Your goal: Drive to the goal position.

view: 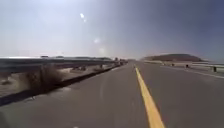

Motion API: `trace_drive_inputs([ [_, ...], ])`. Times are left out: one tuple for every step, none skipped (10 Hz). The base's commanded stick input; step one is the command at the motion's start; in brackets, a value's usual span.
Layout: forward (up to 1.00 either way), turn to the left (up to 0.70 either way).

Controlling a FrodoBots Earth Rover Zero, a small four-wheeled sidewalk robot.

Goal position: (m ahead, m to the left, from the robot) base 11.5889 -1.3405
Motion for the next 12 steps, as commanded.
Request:
trace_drive_inputs([
  [0.50, -0.25],
  [0.50, -0.50],
  [0.50, -0.50],
  [0.50, 0.00],
  [0.50, 0.00],
  [0.50, 0.00],
  [0.50, 0.00],
  [0.50, 0.00],
  [0.50, 0.00],
  [0.50, 0.00],
  [0.50, 0.00],
  [0.50, 0.00],
])
